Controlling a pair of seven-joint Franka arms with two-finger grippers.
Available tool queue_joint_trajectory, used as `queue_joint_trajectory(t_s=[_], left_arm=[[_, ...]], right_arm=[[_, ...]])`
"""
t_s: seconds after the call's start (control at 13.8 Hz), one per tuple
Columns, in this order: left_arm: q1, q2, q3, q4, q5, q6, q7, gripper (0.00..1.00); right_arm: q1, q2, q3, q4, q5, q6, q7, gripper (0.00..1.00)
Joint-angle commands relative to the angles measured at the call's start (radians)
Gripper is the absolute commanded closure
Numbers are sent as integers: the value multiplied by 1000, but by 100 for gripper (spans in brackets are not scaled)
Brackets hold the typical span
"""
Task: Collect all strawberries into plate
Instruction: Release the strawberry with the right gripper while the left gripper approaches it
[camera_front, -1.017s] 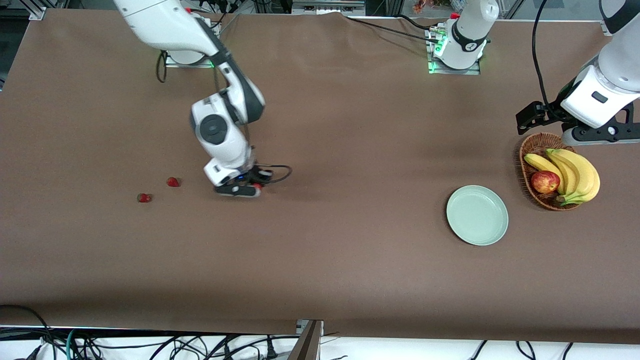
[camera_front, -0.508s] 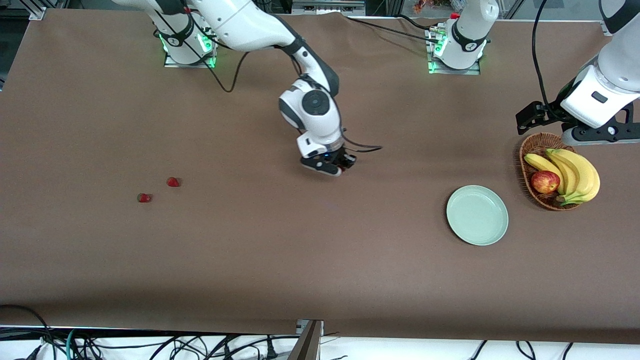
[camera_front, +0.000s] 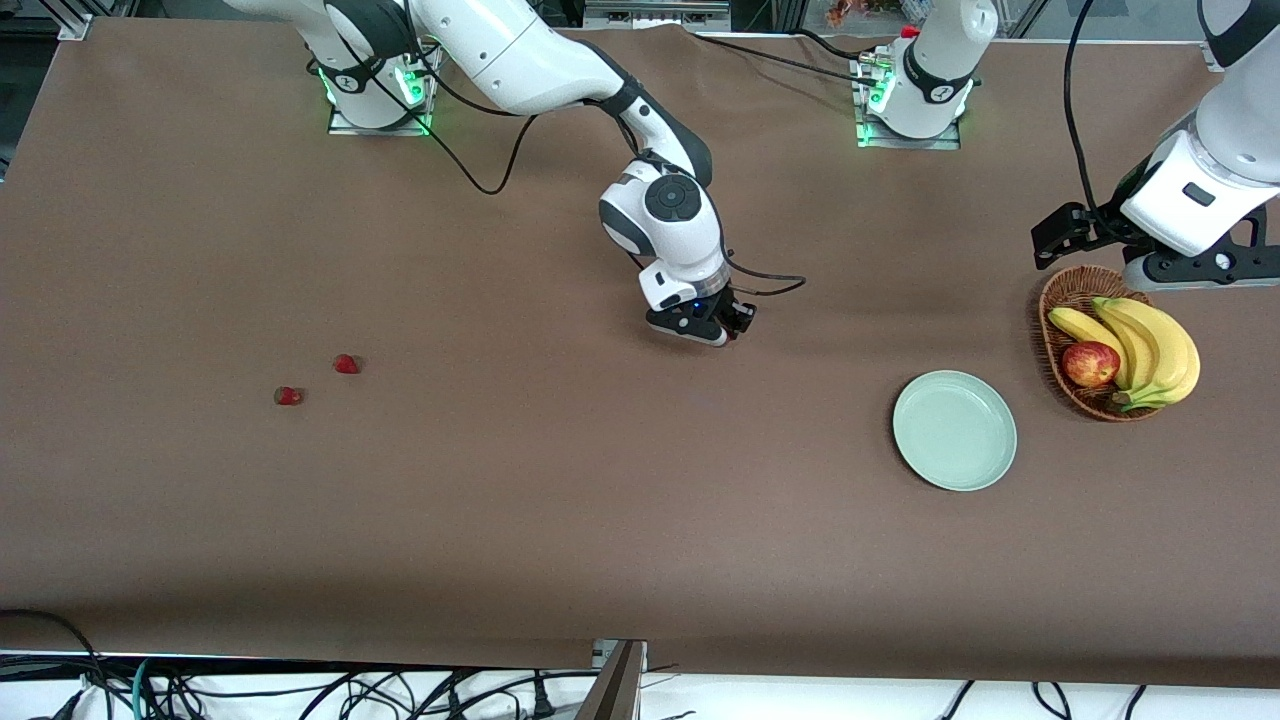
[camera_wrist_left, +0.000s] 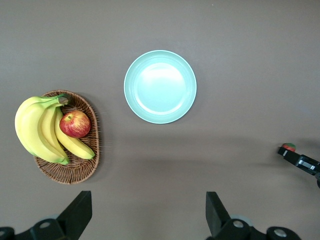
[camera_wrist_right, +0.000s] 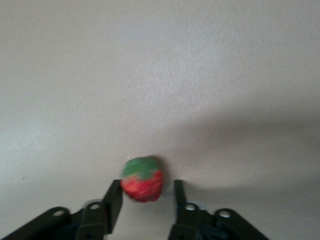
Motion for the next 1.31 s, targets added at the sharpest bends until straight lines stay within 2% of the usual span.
queue_joint_trajectory(t_s=[0.0, 0.15, 0.22, 0.51, 0.65, 0.87, 1.09, 1.23], left_arm=[[-5, 13, 3, 28, -24, -15, 0, 0], [-5, 13, 3, 28, -24, -15, 0, 0], [-5, 13, 3, 28, -24, -15, 0, 0], [-5, 13, 1, 28, -24, -15, 0, 0], [-5, 11, -3, 28, -24, -15, -6, 0], [-10, 22, -58, 22, -24, -25, -6, 0], [-19, 141, -149, 25, -24, -47, -20, 0], [-23, 227, -201, 26, -24, 32, -111, 0]], right_arm=[[7, 14, -20, 50, -5, 0, -21, 0], [-14, -1, -25, 94, -5, -37, -33, 0], [-42, -24, -23, 102, -5, -96, -77, 0], [-161, -142, -23, 94, 5, -416, -398, 0], [-207, -193, -52, 82, 3, -565, -542, 0], [-266, -254, -129, 44, 5, -724, -757, 0], [-344, -291, -146, 28, 6, -845, -950, 0], [-408, -310, -146, 4, 6, -897, -1054, 0]])
